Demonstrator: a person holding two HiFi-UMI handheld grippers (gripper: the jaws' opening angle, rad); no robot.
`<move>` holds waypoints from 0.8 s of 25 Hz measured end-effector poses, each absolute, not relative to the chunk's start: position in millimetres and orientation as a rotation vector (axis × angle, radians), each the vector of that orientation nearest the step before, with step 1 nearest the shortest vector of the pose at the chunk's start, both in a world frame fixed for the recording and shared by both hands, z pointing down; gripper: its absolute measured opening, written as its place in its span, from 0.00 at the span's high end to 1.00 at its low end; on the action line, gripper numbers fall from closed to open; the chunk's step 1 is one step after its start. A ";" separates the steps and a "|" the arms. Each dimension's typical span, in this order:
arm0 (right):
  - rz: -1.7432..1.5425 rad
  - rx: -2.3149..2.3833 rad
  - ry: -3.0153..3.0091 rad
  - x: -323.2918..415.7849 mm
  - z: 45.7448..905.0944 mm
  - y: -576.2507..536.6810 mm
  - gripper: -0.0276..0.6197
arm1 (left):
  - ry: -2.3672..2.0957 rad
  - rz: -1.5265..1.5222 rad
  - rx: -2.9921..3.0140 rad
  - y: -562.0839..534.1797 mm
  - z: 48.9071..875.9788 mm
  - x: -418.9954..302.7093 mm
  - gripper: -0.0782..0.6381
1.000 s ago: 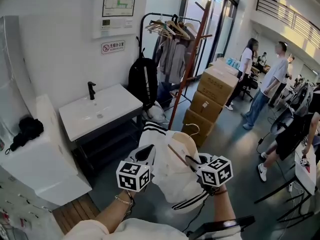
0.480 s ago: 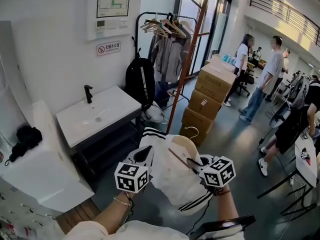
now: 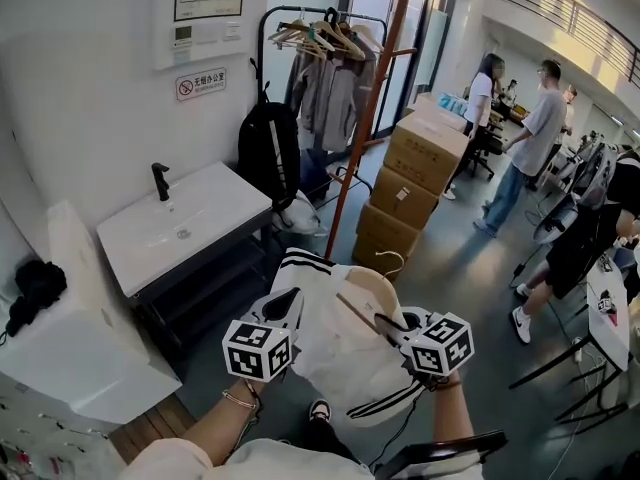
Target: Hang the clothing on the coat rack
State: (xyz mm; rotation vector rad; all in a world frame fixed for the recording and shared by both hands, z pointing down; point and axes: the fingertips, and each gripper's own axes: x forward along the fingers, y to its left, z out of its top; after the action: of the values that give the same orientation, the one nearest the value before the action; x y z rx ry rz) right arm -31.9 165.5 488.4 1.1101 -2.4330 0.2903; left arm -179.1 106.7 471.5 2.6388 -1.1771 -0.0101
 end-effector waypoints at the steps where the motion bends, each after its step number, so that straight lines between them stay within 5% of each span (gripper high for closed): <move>1: 0.287 1.105 -2.436 -28.8 489.9 159.1 0.92 | -1.178 -0.004 2.639 100.2 473.4 -175.9 0.88; 20: 0.163 0.902 -2.460 51.1 491.6 4.9 0.92 | -1.290 -0.036 2.620 -55.0 461.7 -85.5 0.88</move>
State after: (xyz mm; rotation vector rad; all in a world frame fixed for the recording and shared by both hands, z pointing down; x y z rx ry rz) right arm 51.1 4.9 491.6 0.9022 -2.4596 0.1634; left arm -85.5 -55.0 461.7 2.6205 -1.2902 -0.0358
